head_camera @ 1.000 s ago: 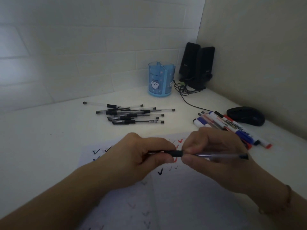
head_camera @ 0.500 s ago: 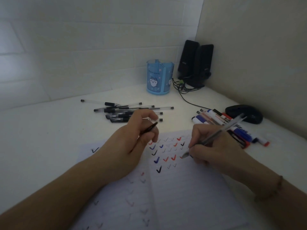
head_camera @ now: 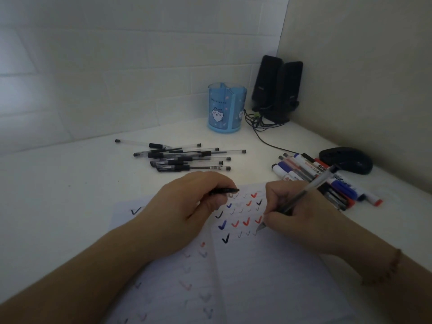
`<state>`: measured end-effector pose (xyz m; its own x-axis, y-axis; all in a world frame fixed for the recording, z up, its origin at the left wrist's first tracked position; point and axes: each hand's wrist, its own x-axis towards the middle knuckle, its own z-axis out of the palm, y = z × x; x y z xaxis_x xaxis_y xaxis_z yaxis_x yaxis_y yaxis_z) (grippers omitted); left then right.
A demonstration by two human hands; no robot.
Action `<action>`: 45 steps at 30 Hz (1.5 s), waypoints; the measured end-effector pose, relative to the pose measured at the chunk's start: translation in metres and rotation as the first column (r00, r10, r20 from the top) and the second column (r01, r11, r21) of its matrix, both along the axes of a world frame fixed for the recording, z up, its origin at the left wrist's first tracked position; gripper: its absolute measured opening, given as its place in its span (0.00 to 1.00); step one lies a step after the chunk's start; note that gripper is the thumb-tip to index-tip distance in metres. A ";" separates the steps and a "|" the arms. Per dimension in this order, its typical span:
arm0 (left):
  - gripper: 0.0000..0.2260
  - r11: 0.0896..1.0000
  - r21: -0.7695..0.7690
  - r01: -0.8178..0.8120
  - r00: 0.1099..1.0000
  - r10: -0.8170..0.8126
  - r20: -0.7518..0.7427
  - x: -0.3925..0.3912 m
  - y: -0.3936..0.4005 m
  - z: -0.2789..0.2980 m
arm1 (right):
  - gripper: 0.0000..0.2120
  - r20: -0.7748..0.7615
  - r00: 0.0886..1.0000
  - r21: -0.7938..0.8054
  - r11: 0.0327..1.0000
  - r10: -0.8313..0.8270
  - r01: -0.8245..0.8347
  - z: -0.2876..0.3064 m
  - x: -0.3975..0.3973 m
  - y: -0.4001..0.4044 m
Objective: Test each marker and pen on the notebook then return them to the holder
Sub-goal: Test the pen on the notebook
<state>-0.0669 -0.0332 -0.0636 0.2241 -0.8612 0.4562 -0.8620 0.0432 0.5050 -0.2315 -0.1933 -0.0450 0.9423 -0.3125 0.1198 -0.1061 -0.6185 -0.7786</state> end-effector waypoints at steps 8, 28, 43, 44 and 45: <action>0.13 0.998 -0.058 -0.016 0.995 0.010 -0.097 -0.005 -0.002 0.003 | 0.06 0.210 0.978 0.363 0.929 -0.013 -0.066 0.010 -0.005 0.000; 0.10 0.998 -0.037 0.058 0.996 -0.060 -0.058 -0.014 -0.001 0.007 | 0.07 0.234 0.972 0.292 0.954 -0.009 -0.061 0.010 -0.001 0.006; 0.18 0.991 -0.127 0.045 0.985 -0.065 -0.158 -0.014 0.002 0.005 | 0.08 0.287 0.958 0.248 0.968 -0.029 -0.045 0.006 0.001 0.015; 0.17 0.991 -0.128 0.039 0.986 -0.060 -0.159 -0.015 0.002 0.007 | 0.08 0.295 0.955 0.240 0.969 -0.024 -0.050 0.006 0.001 0.014; 0.16 0.992 -0.124 0.031 0.986 -0.051 -0.156 -0.017 0.001 0.009 | 0.09 0.306 0.952 0.222 0.974 -0.024 -0.047 0.006 0.001 0.013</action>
